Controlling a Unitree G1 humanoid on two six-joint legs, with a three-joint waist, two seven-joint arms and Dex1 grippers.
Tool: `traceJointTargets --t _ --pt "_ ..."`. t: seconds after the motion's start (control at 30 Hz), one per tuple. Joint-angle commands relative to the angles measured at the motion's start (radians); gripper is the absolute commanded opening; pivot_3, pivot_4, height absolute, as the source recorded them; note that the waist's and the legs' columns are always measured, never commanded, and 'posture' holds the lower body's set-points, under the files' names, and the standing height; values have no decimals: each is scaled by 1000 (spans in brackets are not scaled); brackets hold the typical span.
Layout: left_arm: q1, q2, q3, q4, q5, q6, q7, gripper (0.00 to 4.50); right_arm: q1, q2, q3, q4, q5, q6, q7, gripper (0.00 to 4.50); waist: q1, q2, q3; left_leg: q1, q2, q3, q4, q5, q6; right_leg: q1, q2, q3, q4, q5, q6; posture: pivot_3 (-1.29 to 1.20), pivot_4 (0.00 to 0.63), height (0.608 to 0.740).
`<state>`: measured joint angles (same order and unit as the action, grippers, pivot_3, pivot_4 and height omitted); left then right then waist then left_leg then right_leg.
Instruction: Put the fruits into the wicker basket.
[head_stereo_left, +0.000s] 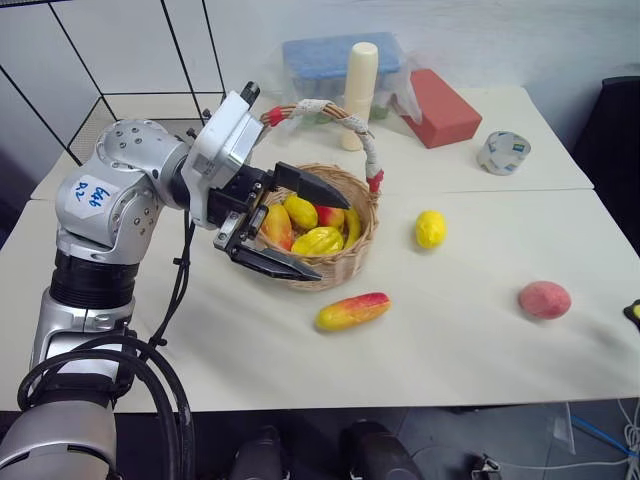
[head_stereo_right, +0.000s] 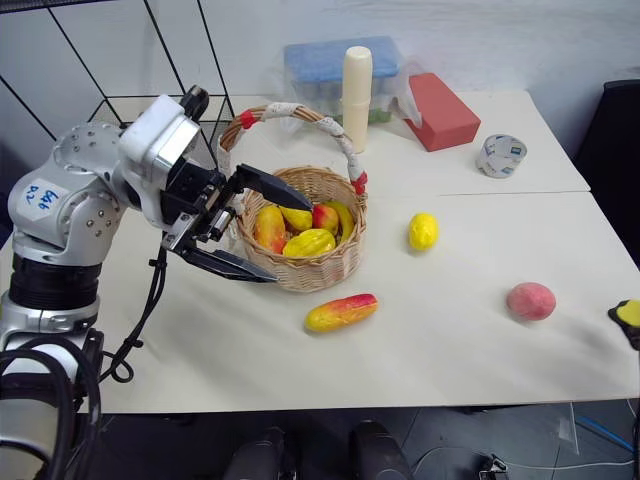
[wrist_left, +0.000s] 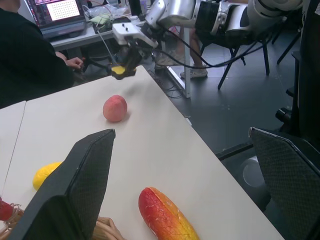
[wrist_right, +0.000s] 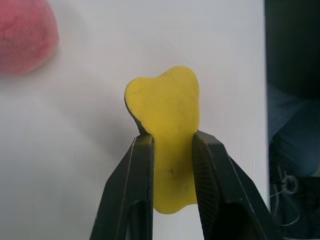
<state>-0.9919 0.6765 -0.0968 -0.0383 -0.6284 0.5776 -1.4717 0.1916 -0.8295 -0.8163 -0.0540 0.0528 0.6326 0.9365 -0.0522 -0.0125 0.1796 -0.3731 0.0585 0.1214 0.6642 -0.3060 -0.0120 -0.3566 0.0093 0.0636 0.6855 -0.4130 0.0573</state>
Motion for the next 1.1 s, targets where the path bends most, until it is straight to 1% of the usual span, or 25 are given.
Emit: traceJointTargets --t 0.03,0.07,0.13,0.3,0.33,0.4,0.5,0.6,0.67,0.73,0.8,0.87,0.9,0.93,1.07,1.1 --pt "-15 15 19 -4 1 -7 -8 4500 11 -24 16 18 23 -1 -35 1768 -1 0 0 0 0 0 0 0 0 0 0 0 0 0 0 0 150 740" --pt "-12 19 22 -6 0 -5 -6 4500 12 -34 15 27 29 2 -38 2018 -1 0 0 0 0 0 0 0 0 0 0 0 0 0 0 0 150 740" --pt "-1 27 28 -14 0 -1 0 4500 12 -58 4 38 43 9 -38 2721 0 0 0 0 0 0 0 0 0 0 0 0 0 0 0 0 150 740" --pt "30 47 45 -39 -8 9 23 4500 11 -132 -65 39 118 44 0 4269 0 0 0 0 0 0 0 0 0 0 0 0 -1 0 0 0 150 740" --pt "37 51 48 -43 -9 10 27 4500 18 -148 -81 37 130 38 15 4492 0 0 0 0 0 0 0 0 0 0 0 0 -1 0 0 0 150 740" --pt "48 59 56 -49 -12 13 33 4500 24 -185 -122 7 184 41 80 4492 0 0 0 0 0 0 0 0 0 0 0 0 -1 0 0 0 150 740" --pt "66 76 63 -52 -5 10 38 4500 23 -236 -168 -97 293 82 199 4492 -1 0 0 0 0 0 -1 0 0 0 0 0 -2 0 0 0 150 740" --pt "83 99 63 -39 16 -8 27 4500 21 -275 -157 -219 390 130 279 4492 -4 0 0 0 0 -1 -1 0 0 1 1 0 -2 0 0 0 150 740" --pt "98 127 63 -23 32 -24 12 4500 -4 -307 -103 -331 491 160 330 4492 -2 -1 1 0 0 -2 -1 0 0 1 1 0 -3 0 0 0 150 740" --pt "110 153 60 -5 51 -43 -4 4500 -57 -337 -21 -420 579 177 340 4492 -4 -2 1 -1 0 -3 -1 0 0 1 1 0 -4 0 0 0 150 740" --pt "113 169 57 8 63 -56 -18 4500 -123 -353 63 -459 625 178 315 4492 -2 -2 1 -1 0 -3 -1 0 0 1 1 0 -4 0 0 0 150 740" --pt "133 204 54 15 90 -87 -43 4500 -279 -342 280 -518 650 142 266 4492 -2 -4 3 -1 0 -3 0 0 0 1 1 -1 -4 0 0 0 150 740" --pt "141 218 54 13 98 -98 -51 4500 -343 -328 373 -539 643 117 252 4492 -4 -5 3 -1 0 -4 0 0 0 1 0 -1 -4 0 0 0 150 740" --pt "142 220 59 5 97 -95 -43 4500 -402 -312 439 -542 637 102 242 4492 -5 -6 3 -1 1 -4 1 0 0 1 0 -1 -4 0 0 0 150 740" --pt "160 243 79 -40 67 -63 -44 4500 -536 -269 566 -515 672 114 220 4492 3 -6 4 -6 1 -5 1 -1 1 -3 -1 -2 -3 0 0 0 150 740" --pt "170 251 80 -46 68 -63 -48 4500 -551 -255 626 -512 636 98 208 4492 1 -7 4 -7 1 -5 1 -1 2 -4 -2 -3 -3 0 0 0 150 740"
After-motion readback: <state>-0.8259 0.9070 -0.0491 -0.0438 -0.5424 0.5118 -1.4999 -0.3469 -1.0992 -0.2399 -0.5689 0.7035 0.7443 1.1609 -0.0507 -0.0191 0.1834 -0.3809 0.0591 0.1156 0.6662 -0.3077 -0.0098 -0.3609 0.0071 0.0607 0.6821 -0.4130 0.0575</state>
